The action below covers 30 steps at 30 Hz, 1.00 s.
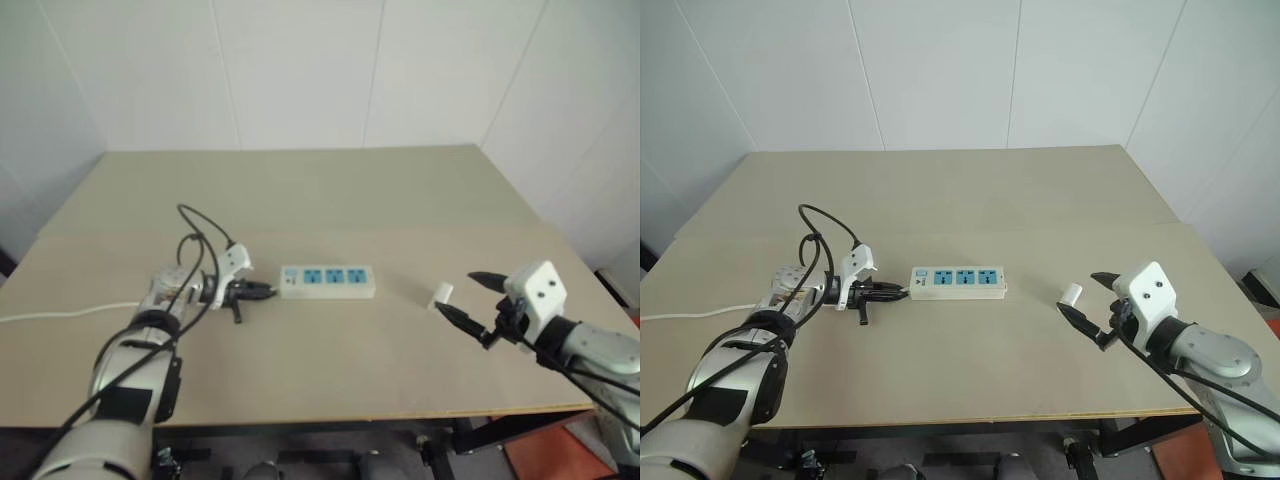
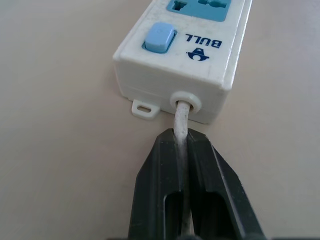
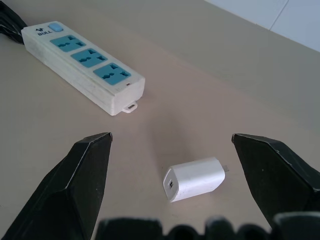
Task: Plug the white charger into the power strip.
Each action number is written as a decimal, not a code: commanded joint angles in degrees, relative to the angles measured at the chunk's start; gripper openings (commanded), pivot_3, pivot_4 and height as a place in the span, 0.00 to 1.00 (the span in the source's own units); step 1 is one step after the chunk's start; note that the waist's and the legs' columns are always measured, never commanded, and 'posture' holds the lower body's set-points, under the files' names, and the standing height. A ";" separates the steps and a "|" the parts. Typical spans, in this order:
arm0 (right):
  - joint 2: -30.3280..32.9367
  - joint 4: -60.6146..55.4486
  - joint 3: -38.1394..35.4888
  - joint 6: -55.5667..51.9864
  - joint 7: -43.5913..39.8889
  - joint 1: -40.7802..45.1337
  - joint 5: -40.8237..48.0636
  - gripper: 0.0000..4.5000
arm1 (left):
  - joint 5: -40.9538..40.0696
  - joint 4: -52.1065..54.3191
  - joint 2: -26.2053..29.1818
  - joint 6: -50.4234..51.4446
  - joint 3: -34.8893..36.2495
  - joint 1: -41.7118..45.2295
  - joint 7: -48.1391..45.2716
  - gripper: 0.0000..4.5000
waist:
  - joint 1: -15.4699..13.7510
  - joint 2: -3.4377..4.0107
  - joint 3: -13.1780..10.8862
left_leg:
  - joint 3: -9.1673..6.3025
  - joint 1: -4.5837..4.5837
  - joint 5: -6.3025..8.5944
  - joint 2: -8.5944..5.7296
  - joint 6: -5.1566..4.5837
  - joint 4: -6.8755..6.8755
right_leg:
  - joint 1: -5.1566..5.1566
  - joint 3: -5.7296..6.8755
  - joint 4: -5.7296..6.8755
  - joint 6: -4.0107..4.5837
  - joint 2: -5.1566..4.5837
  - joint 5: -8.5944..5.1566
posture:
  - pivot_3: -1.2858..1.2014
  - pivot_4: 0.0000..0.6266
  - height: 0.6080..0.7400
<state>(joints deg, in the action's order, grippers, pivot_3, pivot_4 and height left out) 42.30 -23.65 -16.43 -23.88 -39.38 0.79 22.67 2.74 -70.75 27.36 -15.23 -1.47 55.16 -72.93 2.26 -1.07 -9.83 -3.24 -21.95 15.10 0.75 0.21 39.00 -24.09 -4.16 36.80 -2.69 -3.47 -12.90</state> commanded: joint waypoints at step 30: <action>-1.19 1.33 2.00 1.59 -0.14 3.33 -0.42 1.00 | -36.04 94.16 9.55 53.33 15.10 -48.35 6.04 0.66 | -0.05 0.04 0.03 | 0.07 0.17 -0.01 0.09 0.03 -0.11 | 0.03 -0.05 -0.04 0.08 0.00 -0.01 | 0.52 0.24 1.00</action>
<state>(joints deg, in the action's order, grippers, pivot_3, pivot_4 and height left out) 40.96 -20.75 -12.95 -23.80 -39.40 3.92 22.05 -29.50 24.67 35.12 40.91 11.34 6.87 -61.69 2.22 -1.03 -9.80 -3.16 -21.79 15.10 0.84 0.24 38.88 -24.06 -4.21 36.75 -2.61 -3.47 -12.92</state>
